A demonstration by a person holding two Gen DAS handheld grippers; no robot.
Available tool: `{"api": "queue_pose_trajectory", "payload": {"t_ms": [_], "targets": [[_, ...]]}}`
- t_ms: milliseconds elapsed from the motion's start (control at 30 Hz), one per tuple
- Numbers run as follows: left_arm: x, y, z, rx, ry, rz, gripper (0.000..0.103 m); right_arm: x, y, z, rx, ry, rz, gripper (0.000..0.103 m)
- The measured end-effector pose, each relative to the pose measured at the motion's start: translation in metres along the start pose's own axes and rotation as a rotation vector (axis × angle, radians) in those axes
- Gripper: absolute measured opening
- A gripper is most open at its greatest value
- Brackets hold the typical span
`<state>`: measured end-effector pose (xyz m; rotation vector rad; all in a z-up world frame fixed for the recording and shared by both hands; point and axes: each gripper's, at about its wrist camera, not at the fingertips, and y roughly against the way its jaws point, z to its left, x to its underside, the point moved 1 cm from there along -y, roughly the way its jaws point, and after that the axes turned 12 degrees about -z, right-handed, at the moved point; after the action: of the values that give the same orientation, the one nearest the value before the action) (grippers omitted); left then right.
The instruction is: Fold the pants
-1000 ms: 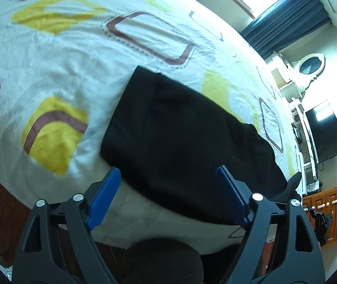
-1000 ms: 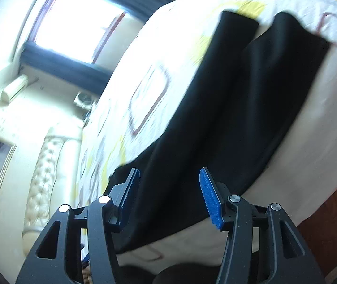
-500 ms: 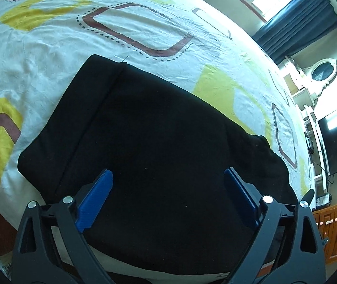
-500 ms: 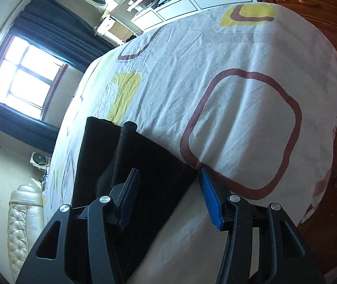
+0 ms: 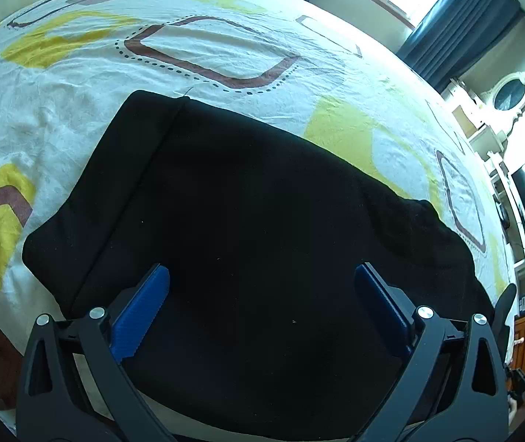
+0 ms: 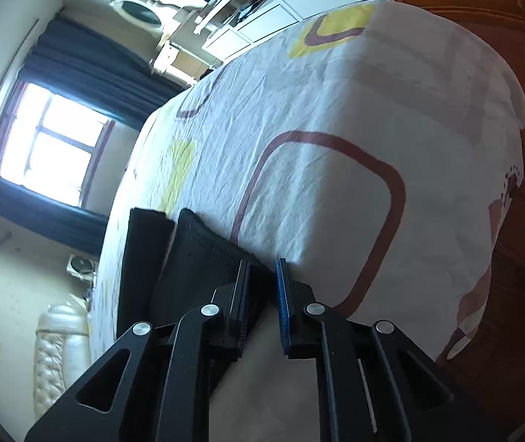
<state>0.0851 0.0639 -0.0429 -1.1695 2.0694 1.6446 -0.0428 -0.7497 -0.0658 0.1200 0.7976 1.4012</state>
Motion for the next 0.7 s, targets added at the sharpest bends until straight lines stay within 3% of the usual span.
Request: {"api": "queue_pose_trajectory", "payload": {"t_ms": [100,133,200,300,400,533,700], "targets": [[0.001,-0.001,-0.003,-0.001,-0.038,0.004,0.100,-0.021,0.030,-0.007,0.100,-0.031,-0.161,0.018],[0.002,-0.001,-0.002,0.002,-0.042,0.003,0.100,-0.025,0.035,-0.004,0.094,-0.023,-0.175,0.018],[0.002,-0.002,-0.001,0.008,-0.041,-0.002,0.100,-0.022,0.032,0.018,0.039,0.017,-0.146,0.019],[0.004,-0.001,0.000,0.010,-0.036,-0.011,0.100,-0.001,-0.001,0.066,-0.100,0.059,-0.024,0.037],[0.004,-0.001,0.000,0.009,-0.034,-0.013,0.100,0.023,-0.052,0.101,-0.213,0.006,0.099,0.037],[0.002,0.000,0.004,0.024,-0.004,-0.013,0.100,0.033,-0.105,0.114,-0.176,-0.071,0.118,0.037],[0.000,0.001,0.012,0.049,0.049,-0.016,0.100,0.036,-0.135,0.120,-0.141,-0.099,0.118,0.037]]}}
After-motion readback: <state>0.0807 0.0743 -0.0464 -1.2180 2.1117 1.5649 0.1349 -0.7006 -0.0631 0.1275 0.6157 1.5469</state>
